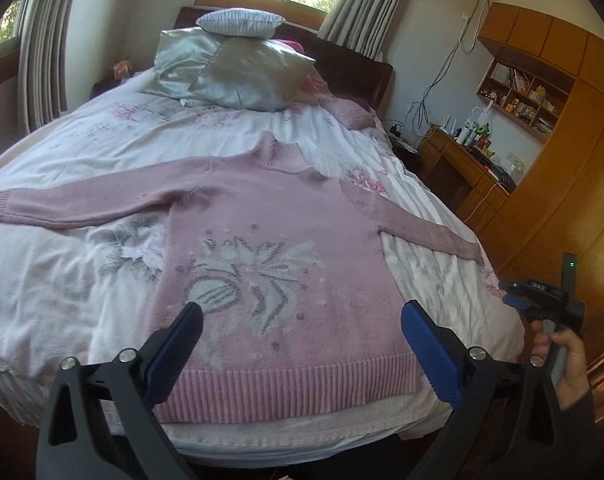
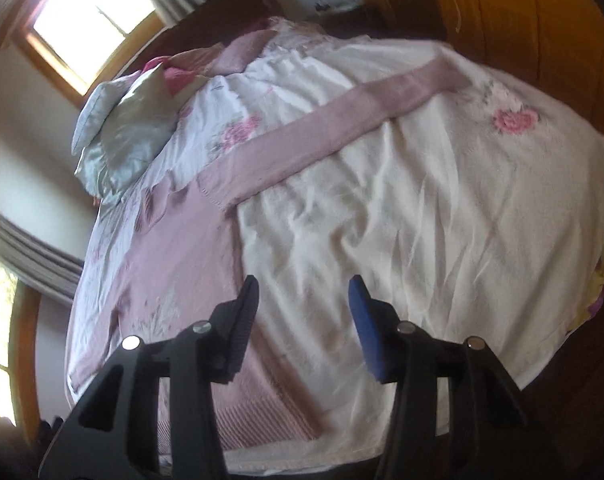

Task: Fold small clothes
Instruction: 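Grasp the cuff of one pink sweater sleeve with the right gripper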

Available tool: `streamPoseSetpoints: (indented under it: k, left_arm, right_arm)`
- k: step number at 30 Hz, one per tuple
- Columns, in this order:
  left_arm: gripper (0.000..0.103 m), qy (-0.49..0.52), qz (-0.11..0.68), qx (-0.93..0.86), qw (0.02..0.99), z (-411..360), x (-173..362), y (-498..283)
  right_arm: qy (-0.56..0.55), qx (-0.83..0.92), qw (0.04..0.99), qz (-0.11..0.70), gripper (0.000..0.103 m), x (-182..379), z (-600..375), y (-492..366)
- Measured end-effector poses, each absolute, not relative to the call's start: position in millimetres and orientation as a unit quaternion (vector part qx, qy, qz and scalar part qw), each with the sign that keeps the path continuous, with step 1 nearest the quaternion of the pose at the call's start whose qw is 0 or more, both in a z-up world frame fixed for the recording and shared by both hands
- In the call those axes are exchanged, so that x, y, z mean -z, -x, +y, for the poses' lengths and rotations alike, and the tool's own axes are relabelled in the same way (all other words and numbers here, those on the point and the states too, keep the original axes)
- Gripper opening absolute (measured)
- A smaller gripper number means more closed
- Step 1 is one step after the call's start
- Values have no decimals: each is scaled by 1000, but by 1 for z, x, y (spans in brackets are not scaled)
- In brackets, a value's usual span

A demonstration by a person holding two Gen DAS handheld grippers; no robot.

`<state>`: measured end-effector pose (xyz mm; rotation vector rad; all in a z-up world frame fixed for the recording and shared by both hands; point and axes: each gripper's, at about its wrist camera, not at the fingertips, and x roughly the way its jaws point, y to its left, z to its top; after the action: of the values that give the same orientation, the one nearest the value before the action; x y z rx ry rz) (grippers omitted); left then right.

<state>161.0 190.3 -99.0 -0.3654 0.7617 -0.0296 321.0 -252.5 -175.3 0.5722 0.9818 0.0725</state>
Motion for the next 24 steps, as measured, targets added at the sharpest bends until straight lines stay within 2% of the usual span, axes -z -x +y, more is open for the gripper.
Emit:
streamPoseSetpoints:
  k: [3,12,14,24]
  left_arm:
    - [99,168,380,30,909,178,110,-184]
    - [99,177,411,21,894,169,156,-241]
    - [99,173,416,19,892,167,164,-250]
    - [99,175,432,-2,885,168,197,-283]
  right_arm:
    - [-357,-4,819,448,51,200,-311,-361]
    - [-570,49,746,341,50,280,-481,-481]
    - [-589,52,739,324,46,296,-501,-503]
    - [-589,104,731,328,43,338,-527,-564]
